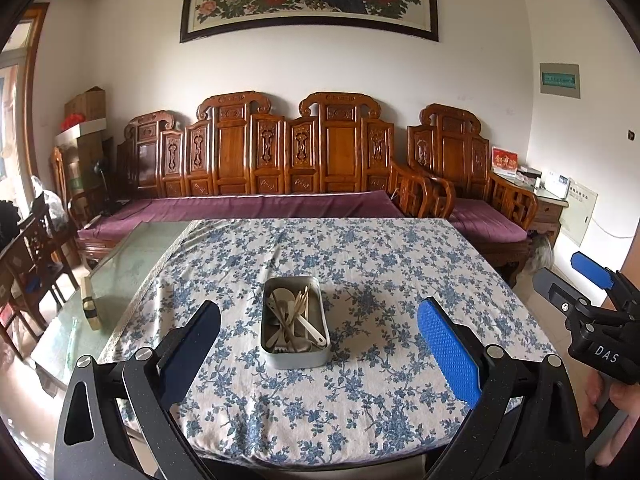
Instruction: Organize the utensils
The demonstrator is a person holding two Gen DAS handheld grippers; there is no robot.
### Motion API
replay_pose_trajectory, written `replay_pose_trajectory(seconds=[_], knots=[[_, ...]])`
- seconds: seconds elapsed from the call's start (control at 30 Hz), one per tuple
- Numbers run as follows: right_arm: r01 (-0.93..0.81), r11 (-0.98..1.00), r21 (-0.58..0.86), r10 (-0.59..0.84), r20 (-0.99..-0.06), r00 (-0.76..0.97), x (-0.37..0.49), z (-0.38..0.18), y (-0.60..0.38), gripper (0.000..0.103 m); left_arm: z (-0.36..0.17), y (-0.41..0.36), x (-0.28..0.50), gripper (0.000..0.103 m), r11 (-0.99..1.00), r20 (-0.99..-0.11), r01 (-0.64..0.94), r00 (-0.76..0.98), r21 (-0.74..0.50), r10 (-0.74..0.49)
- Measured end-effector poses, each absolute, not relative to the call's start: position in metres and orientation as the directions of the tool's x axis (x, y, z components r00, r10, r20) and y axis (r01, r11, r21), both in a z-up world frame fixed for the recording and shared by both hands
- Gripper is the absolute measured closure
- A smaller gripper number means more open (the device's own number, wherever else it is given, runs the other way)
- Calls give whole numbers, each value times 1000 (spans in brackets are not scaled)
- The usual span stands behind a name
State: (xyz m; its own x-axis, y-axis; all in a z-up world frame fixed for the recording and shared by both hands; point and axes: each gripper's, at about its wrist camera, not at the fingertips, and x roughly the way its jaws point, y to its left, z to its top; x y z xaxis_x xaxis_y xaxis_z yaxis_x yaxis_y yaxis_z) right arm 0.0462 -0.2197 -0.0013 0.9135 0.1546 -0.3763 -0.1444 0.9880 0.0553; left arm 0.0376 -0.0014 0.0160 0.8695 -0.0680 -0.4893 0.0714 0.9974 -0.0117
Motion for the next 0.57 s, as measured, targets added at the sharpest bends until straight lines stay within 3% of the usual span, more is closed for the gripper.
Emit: replay_pose_trajectory(seconds=[0.57], knots=[[-145, 988, 55, 155, -376, 914, 46, -2, -219, 3, 17, -2, 36, 8, 997, -487, 80, 870, -16, -77]])
